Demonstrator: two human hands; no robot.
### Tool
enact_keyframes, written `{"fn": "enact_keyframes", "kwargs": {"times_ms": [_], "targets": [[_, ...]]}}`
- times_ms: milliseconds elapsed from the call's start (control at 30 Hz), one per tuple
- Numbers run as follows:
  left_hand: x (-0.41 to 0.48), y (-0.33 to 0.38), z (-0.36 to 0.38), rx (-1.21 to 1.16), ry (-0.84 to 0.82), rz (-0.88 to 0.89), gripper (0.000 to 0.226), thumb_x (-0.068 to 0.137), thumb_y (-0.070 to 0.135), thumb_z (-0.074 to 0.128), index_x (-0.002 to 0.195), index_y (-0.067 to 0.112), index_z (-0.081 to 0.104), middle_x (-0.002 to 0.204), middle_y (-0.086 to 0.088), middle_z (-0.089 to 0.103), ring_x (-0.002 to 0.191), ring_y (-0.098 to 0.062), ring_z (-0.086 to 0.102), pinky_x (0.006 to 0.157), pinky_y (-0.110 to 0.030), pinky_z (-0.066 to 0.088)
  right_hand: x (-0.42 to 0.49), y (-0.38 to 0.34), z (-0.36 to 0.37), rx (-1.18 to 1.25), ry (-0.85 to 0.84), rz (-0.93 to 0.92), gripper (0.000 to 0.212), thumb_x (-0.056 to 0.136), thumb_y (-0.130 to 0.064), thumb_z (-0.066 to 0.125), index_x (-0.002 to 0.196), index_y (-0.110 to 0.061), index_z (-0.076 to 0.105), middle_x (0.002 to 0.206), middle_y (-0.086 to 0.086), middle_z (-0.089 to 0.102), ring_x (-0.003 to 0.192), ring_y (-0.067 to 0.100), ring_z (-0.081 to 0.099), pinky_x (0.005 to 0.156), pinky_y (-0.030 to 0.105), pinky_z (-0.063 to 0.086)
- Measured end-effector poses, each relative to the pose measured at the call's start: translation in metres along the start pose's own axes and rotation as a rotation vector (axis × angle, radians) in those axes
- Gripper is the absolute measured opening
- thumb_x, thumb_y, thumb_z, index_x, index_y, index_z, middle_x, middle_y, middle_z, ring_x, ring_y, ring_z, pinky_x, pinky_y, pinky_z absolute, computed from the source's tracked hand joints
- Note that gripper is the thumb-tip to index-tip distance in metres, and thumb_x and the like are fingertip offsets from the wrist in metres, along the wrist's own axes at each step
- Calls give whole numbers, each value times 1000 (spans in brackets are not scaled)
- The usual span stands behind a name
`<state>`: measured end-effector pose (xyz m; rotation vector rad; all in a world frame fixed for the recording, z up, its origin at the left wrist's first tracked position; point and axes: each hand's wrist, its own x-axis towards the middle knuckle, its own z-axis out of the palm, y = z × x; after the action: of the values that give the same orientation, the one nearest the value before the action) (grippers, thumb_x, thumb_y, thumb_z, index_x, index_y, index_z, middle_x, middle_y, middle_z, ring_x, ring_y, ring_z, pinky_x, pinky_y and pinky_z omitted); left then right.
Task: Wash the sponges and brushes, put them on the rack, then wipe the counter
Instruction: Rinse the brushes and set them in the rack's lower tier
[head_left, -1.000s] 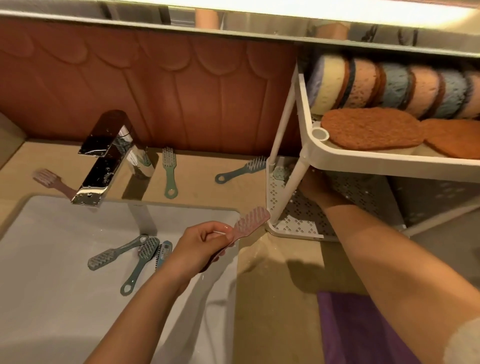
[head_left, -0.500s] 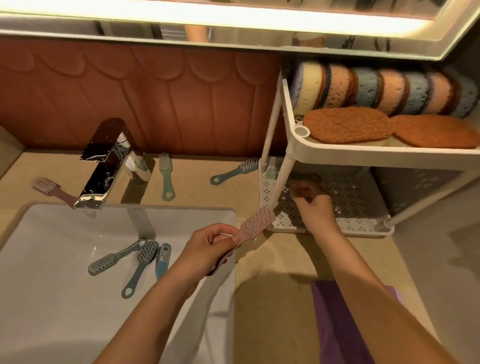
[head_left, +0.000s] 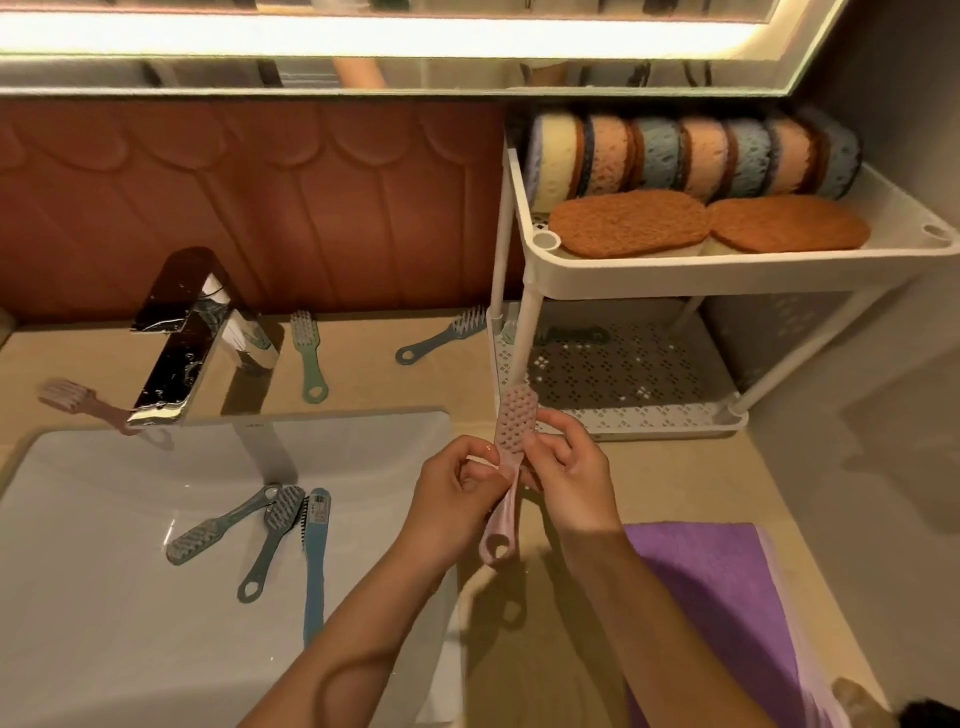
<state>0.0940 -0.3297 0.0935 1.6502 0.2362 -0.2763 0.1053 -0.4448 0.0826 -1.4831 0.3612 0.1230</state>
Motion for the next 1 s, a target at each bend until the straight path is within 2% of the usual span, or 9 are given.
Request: {"fn": "enact_keyframes", "kwargs": {"times_ms": [167,267,400,467,567,700,767,833,1000], "targets": [[9,-5,4,348,44,171,8,83,21,66,80,20,58,64,8,60,51,-2,50,52,-19,40,4,3,-12,69,40,10,18,89,-14,61,96,-31,57,103,10,66,85,21,65,74,34,53],[12,-4,12,487,-27,279,11,83,22,64,81,21,53,68,6,62,57,-9,55,58,-28,45,10,4,-18,23,43,3,25,81,-20,71,96,-33,57,107,9,66,92,24,67,80,42,55],[23,8,16,395,-154,283,9,83,16,66,81,14,58,68,5,58,59,-4,49,59,-20,43,20,-11,-30,24,70,-35,26,82,-10,69,91,-30,55,93,2,65,80,17,65,71,30,53],[31,12,14,338,-43,285,10,84,13,66,79,13,57,68,1,53,60,-3,45,58,-13,38,27,-21,-40,-32,71,-52,24,83,-11,68,97,-27,57,95,-1,63,83,16,64,74,29,54],[46,20,10,338,205,312,21,83,19,67,90,16,48,84,1,48,73,-9,45,59,-9,36,43,-38,-51,-198,76,-97,23,85,-13,66,105,-20,58,96,-5,64,81,12,64,73,24,53],[60,31,14,428,162,358,34,88,31,60,118,23,46,117,8,53,105,-7,50,82,-17,42,85,-45,-53,-585,111,-194,41,83,-21,69,122,-16,56,100,5,68,89,18,62,79,29,48],[65,31,17,498,156,408,28,92,31,54,118,20,52,112,5,62,101,-10,58,85,-31,50,112,-42,-51,-822,80,-272,48,83,-25,68,127,-17,52,117,8,64,106,25,59,88,33,46],[66,29,19,602,212,466,22,94,33,49,109,19,57,97,3,67,88,-14,63,75,-39,54,137,-38,-47,-1065,-21,-279,42,86,-26,63,125,-15,53,127,10,58,116,28,53,93,34,41],[69,25,21,730,308,548,21,95,34,46,98,17,58,85,1,68,75,-17,63,58,-30,46,174,-30,-36,-1356,-236,-311,40,91,-22,56,130,-16,51,138,9,48,128,29,43,105,37,34]]}}
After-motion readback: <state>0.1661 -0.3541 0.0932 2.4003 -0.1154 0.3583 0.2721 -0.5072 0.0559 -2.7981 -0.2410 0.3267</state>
